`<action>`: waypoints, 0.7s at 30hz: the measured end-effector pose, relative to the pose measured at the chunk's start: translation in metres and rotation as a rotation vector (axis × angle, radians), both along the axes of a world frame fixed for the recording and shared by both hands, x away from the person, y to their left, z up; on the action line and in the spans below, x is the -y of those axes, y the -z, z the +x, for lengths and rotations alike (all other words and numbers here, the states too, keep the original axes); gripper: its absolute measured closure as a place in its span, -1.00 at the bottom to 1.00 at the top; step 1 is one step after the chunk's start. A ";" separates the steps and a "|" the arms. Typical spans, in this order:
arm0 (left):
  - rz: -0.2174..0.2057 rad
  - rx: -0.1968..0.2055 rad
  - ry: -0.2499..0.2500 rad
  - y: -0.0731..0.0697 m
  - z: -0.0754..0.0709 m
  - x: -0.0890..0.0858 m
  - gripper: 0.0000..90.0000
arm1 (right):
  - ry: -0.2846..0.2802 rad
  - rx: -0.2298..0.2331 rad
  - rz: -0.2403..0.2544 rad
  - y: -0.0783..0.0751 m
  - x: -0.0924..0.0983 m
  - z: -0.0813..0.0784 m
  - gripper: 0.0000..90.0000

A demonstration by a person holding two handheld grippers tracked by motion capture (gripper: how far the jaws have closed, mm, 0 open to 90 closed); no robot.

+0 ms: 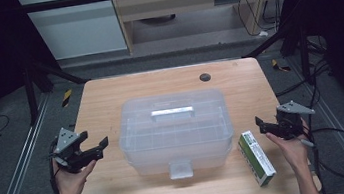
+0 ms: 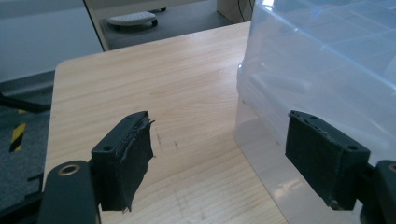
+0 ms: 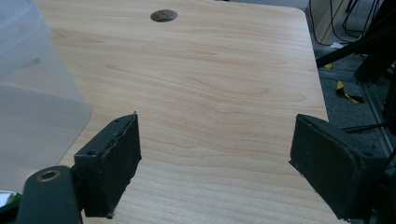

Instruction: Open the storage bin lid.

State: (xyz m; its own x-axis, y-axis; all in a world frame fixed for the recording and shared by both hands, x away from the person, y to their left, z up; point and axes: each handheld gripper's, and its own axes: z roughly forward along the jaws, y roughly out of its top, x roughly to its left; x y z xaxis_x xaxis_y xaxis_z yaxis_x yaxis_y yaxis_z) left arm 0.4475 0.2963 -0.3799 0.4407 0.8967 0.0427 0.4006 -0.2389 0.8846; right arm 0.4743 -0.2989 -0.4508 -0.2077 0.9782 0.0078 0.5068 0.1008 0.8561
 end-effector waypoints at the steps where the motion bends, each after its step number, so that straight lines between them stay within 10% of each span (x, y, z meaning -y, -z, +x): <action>1: 0.004 0.005 0.005 -0.003 0.000 0.001 -0.51 | 0.001 0.001 -0.005 0.000 0.000 0.000 -0.64; 21: 0.160 0.067 0.170 -0.061 0.005 0.030 -0.51 | -0.013 -0.014 -0.028 0.001 -0.001 0.000 -0.65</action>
